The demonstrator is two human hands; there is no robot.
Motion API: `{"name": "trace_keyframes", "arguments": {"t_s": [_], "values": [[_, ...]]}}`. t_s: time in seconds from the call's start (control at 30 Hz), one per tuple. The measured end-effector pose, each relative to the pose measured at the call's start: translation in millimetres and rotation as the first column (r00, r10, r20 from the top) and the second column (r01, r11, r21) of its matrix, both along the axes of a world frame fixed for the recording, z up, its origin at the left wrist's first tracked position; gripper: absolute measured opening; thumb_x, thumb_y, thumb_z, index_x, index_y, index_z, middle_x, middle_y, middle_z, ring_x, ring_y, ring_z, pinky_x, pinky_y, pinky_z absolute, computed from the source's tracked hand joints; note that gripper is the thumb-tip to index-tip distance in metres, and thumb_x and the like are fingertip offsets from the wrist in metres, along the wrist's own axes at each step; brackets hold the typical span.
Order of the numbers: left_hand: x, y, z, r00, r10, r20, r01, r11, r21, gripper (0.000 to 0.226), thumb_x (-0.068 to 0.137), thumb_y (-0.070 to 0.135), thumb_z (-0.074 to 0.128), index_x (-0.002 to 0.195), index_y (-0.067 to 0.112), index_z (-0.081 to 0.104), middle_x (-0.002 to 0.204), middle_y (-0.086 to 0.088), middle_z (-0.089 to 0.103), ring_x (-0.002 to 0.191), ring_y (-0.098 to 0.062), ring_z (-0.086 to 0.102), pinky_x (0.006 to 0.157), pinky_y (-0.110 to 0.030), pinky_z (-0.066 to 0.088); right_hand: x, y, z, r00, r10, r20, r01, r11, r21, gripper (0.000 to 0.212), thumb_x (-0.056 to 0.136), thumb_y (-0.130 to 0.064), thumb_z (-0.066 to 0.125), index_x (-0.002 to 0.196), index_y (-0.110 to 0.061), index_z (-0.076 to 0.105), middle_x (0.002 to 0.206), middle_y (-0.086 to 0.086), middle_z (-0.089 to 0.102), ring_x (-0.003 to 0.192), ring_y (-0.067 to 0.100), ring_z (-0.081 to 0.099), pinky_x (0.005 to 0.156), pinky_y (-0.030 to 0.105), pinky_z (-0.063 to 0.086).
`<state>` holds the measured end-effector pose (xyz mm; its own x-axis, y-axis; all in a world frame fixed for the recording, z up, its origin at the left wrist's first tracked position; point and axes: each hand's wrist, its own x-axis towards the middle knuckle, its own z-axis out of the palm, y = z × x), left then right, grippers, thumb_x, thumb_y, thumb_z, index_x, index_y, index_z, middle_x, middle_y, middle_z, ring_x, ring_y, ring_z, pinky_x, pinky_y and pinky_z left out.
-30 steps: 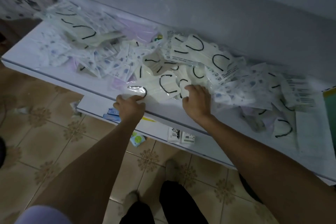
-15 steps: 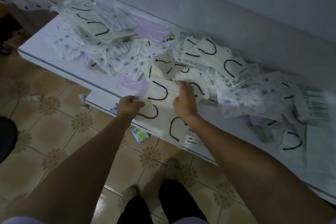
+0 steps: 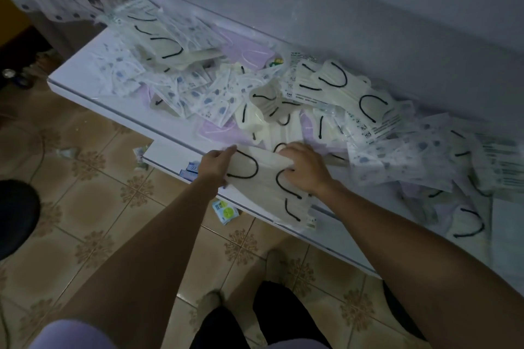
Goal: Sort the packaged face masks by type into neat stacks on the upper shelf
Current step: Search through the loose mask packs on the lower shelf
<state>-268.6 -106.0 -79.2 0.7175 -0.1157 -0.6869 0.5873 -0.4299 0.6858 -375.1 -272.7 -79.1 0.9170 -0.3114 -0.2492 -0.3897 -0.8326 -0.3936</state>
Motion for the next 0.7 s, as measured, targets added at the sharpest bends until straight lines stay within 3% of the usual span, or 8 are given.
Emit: {"name": "trace_keyframes", "arguments": {"t_s": [0.07, 0.13, 0.2, 0.27, 0.37, 0.47, 0.6, 0.7], "values": [[-6.1, -6.4, -1.7, 0.994, -0.096, 0.052, 0.091, 0.992, 0.084, 0.042, 0.085, 0.025, 0.066, 0.122, 0.007, 0.055, 0.117, -0.016, 0.055, 0.101, -0.032, 0.056, 0.076, -0.042, 0.053, -0.4, 9.9, 1.0, 0.995, 0.092, -0.024, -0.093, 0.995, -0.025, 0.046, 0.078, -0.008, 0.061, 0.124, -0.012, 0.059, 0.126, 0.009, 0.056, 0.118, 0.027, 0.048, 0.096, 0.031, 0.037], [-10.7, -8.1, -3.9, 0.982, -0.16, 0.095, 0.146, 0.979, 0.144, 0.045, 0.084, 0.016, 0.066, 0.126, 0.008, 0.053, 0.125, -0.017, 0.054, 0.112, -0.034, 0.053, 0.088, -0.042, 0.051, 0.5, 15.3, 0.4, 0.987, 0.156, -0.05, -0.158, 0.986, -0.051, 0.048, 0.077, -0.008, 0.061, 0.125, -0.01, 0.056, 0.122, 0.012, 0.054, 0.115, 0.029, 0.048, 0.095, 0.035, 0.038], [-11.6, -3.0, -4.7, 0.977, -0.174, 0.127, 0.152, 0.975, 0.162, 0.046, 0.084, 0.014, 0.066, 0.128, 0.007, 0.053, 0.126, -0.016, 0.054, 0.116, -0.032, 0.051, 0.096, -0.042, 0.047, 1.5, 14.3, 0.1, 0.985, 0.17, -0.036, -0.173, 0.98, -0.094, 0.049, 0.078, -0.012, 0.061, 0.126, -0.007, 0.053, 0.128, 0.014, 0.048, 0.119, 0.03, 0.044, 0.097, 0.039, 0.038], [-7.4, 8.4, -4.0, 0.979, -0.128, 0.157, 0.101, 0.98, 0.169, 0.043, 0.084, 0.014, 0.066, 0.124, 0.006, 0.055, 0.122, -0.013, 0.057, 0.114, -0.031, 0.053, 0.096, -0.041, 0.047, 1.2, 11.6, 2.8, 0.984, 0.151, -0.091, -0.162, 0.978, -0.132, 0.046, 0.085, -0.018, 0.055, 0.13, -0.008, 0.05, 0.138, 0.011, 0.042, 0.126, 0.03, 0.039, 0.098, 0.04, 0.038], [3.3, 35.1, -5.0, 0.981, 0.108, 0.164, -0.123, 0.989, 0.084, 0.038, 0.083, 0.014, 0.067, 0.118, 0.006, 0.057, 0.113, -0.012, 0.059, 0.104, -0.03, 0.057, 0.089, -0.042, 0.051, 4.2, 12.9, 8.1, 0.981, 0.051, -0.188, -0.102, 0.957, -0.271, 0.034, 0.092, -0.022, 0.048, 0.122, -0.008, 0.052, 0.13, 0.011, 0.047, 0.123, 0.03, 0.044, 0.092, 0.041, 0.042], [11.2, 59.5, -6.8, 0.951, 0.3, 0.072, -0.299, 0.954, -0.021, 0.032, 0.085, 0.013, 0.065, 0.114, 0.007, 0.055, 0.105, -0.016, 0.051, 0.087, -0.025, 0.052, 0.065, -0.033, 0.046, 12.5, 23.7, 13.0, 0.96, -0.076, -0.271, -0.026, 0.935, -0.354, 0.032, 0.091, -0.022, 0.052, 0.117, -0.005, 0.055, 0.126, 0.014, 0.052, 0.117, 0.03, 0.051, 0.092, 0.04, 0.043], [10.4, 61.9, -6.5, 0.934, 0.329, -0.14, -0.347, 0.927, -0.14, 0.029, 0.087, 0.008, 0.063, 0.114, 0.008, 0.053, 0.112, -0.015, 0.05, 0.097, -0.027, 0.05, 0.077, -0.036, 0.044, 17.0, 35.8, 8.2, 0.93, -0.193, -0.313, 0.085, 0.941, -0.328, 0.045, 0.089, -0.024, 0.056, 0.127, 0.0, 0.048, 0.144, 0.021, 0.027, 0.133, 0.035, 0.027, 0.105, 0.048, 0.033], [0.1, 44.8, -5.5, 0.914, 0.323, -0.245, -0.374, 0.905, -0.201, 0.036, 0.087, 0.003, 0.06, 0.122, 0.004, 0.051, 0.117, -0.02, 0.051, 0.1, -0.031, 0.052, 0.078, -0.039, 0.045, 16.6, 38.1, 9.0, 0.93, -0.214, -0.3, 0.16, 0.968, -0.193, 0.048, 0.091, -0.015, 0.052, 0.132, 0.006, 0.039, 0.14, 0.027, 0.033, 0.13, 0.036, 0.034, 0.102, 0.036, 0.037]]}}
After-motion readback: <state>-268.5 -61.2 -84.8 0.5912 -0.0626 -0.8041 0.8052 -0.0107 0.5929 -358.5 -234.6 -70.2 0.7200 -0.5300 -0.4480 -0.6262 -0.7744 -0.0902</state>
